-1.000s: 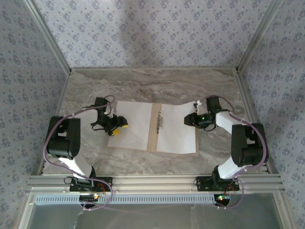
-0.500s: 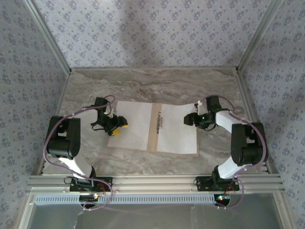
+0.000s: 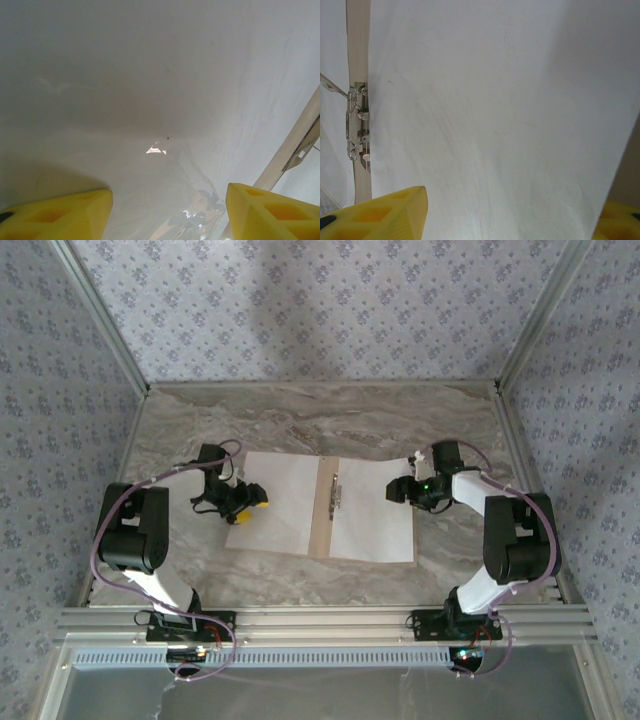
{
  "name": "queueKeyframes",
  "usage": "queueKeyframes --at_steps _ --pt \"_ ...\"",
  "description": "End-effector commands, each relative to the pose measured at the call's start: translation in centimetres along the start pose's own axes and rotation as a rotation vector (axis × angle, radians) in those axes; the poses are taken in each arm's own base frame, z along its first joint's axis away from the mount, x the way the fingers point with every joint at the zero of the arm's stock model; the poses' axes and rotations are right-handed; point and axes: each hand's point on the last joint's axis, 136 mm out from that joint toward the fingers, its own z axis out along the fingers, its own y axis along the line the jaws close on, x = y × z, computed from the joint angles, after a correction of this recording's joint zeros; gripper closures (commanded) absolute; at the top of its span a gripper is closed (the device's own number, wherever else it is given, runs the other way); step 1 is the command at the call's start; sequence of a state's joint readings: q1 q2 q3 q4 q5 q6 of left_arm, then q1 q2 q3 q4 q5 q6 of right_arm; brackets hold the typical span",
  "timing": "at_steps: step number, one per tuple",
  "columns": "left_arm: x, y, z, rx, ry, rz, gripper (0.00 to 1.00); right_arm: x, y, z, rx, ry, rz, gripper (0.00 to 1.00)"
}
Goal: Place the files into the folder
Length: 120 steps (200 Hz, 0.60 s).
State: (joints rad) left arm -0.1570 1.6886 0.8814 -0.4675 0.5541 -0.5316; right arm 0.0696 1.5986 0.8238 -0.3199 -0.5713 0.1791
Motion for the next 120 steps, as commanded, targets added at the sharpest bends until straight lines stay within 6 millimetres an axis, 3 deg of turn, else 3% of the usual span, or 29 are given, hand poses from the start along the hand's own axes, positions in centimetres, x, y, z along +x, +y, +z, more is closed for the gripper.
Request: queueKeyframes --at_steps 1,45,120 --pt "1.3 5.9 2.3 -0.205 0.041 -0.052 0.35 -0.9 -0.2 0.0 0.008 -0.008 0.016 0.38" --pt "1.3 5.8 2.3 -0.204 0.041 -0.051 0.35 -0.9 -0.4 -0.1 0.022 -0.003 0.019 0.38" --pt "1.3 5.7 2.2 -0.203 0.04 -0.05 0.35 -1.4 -1.0 -2.2 0.123 -0.007 0.028 0.36"
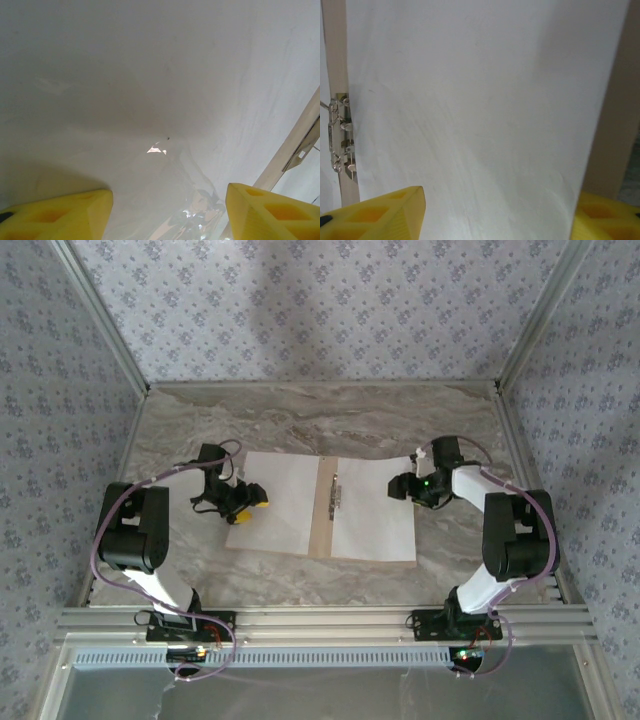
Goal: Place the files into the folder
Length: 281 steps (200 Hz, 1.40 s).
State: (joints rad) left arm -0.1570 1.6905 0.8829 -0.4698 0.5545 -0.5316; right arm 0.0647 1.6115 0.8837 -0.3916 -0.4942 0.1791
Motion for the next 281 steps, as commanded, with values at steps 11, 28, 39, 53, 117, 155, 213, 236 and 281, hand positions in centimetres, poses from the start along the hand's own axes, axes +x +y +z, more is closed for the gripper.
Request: queueKeyframes --at_steps 11,28,39,53,117,155,213,236,281 --pt "1.3 5.6 2.2 -0.202 0.037 -0.048 0.35 -0.5 0.0 -1.6 0.033 -0.015 0.016 0.35" --pt "1.4 5.6 2.3 -0.202 0.04 -0.048 0.35 -0.4 0.3 -1.6 0.017 -0.019 0.019 0.35" --pt "1.3 5.6 2.3 -0.202 0.039 -0.048 0.35 -0.4 0.4 -1.4 0.006 -0.017 0.025 0.35" --pt "1.4 5.6 2.3 -0.201 0.039 -0.046 0.35 -0.2 0.5 -1.0 -0.012 -0.012 0.035 0.35" --pt "1.4 5.6 2.3 -0.202 0.041 -0.045 0.35 1.0 0.0 -0.1 -0.015 0.021 0.052 0.32" --pt "1.3 5.6 2.2 -0.202 0.042 -0.044 0.35 1.1 0.0 -0.2 -0.007 0.021 0.049 0.31" --pt "1.3 5.4 2.1 -0.203 0.042 -0.043 0.35 0.9 -0.2 -1.0 0.025 0.031 0.038 0.28" --pt "1.2 5.3 2.0 -0.201 0.039 -0.041 0.35 0.8 -0.6 -2.0 0.054 0.027 0.043 0.21" --pt "1.2 5.3 2.0 -0.203 0.039 -0.041 0.35 -0.6 -1.6 -5.1 0.095 -0.063 0.1 0.21"
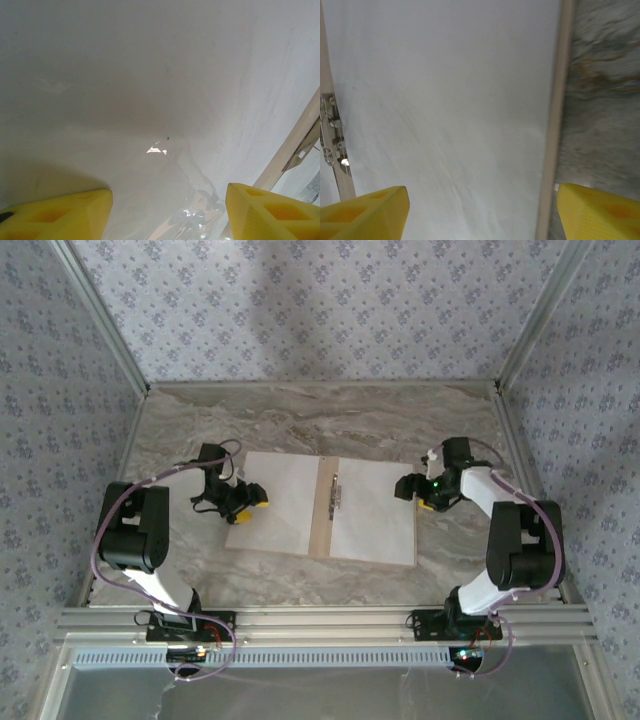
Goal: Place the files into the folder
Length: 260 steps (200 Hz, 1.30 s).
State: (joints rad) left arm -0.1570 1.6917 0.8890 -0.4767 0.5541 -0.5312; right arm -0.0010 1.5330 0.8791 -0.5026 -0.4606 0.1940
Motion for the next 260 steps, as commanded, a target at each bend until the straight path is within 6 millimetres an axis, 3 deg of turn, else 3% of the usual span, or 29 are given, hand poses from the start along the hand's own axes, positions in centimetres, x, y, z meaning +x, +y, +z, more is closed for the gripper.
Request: queueKeyframes --at_steps 1,38,85,169,203,260 --pt "1.2 5.4 2.1 -0.202 0.038 -0.041 0.35 -1.3 0.0 -2.4 0.036 -0.059 0.016 0.21" --pt "1.2 5.3 2.0 -0.201 0.037 -0.04 0.35 -1.8 1.1 -3.4 -0.001 -0.098 0.001 0.23" --pt "1.2 4.8 1.5 -0.192 0.028 -0.036 0.35 -1.0 3.4 -2.3 -0.101 -0.105 -0.008 0.25" --pt "0.7 0.7 -3.0 -0.155 -0.083 0.022 0.22 -0.6 4.1 -1.7 -0.13 -0.098 -0.014 0.25" --pt "1.0 1.5 -3.9 -0.206 -0.108 0.017 0.21 -0.6 4.5 -1.9 -0.144 -0.1 -0.018 0.26" --pt "3.1 2.9 -2.1 -0.226 -0.077 -0.006 0.24 -0.7 5.0 -2.2 -0.169 -0.102 -0.021 0.26"
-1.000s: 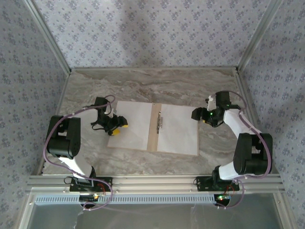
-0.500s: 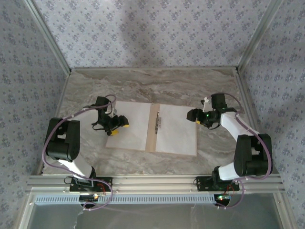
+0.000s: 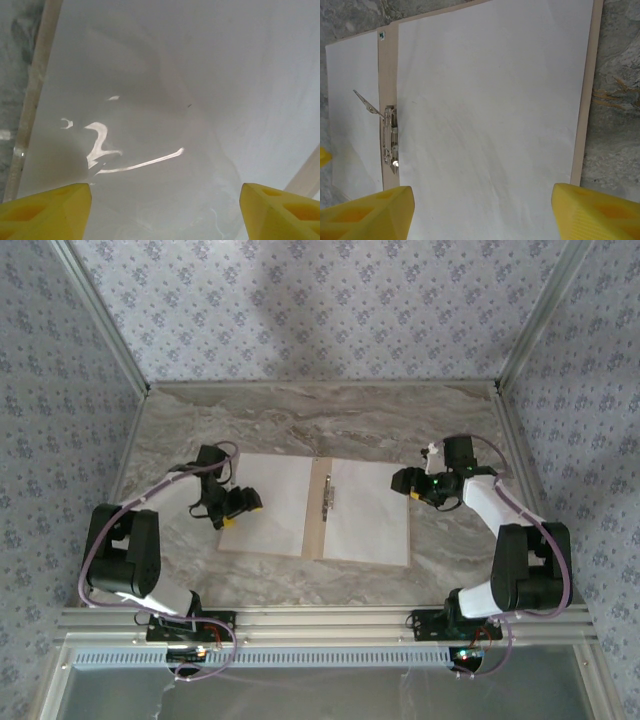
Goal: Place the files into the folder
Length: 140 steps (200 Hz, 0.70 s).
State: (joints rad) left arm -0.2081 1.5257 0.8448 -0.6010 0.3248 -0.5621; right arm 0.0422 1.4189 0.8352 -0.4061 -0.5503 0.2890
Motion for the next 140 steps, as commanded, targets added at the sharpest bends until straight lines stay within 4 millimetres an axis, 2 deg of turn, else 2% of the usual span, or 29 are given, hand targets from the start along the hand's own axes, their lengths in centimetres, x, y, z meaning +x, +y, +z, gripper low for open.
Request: queueKeyframes --at_steps 1,72,110,140 --pt "1.4 0.7 0.6 -0.027 0.019 -0.017 0.24 0.0 1.0 -0.4 -0.036 -0.005 0.001 0.26" --pt "4.5 0.4 2.2 -0.053 0.049 -0.013 0.26 -0.2 1.3 -0.8 -0.045 -0.015 -0.006 0.26" --pt "5.2 0.4 1.3 -0.066 0.037 -0.013 0.26 0.0 1.2 -0.8 -0.045 -0.009 -0.005 0.25" --pt "4.7 -0.6 -0.8 -0.05 -0.005 0.009 0.26 -0.1 1.2 -1.0 -0.046 -0.019 -0.007 0.25"
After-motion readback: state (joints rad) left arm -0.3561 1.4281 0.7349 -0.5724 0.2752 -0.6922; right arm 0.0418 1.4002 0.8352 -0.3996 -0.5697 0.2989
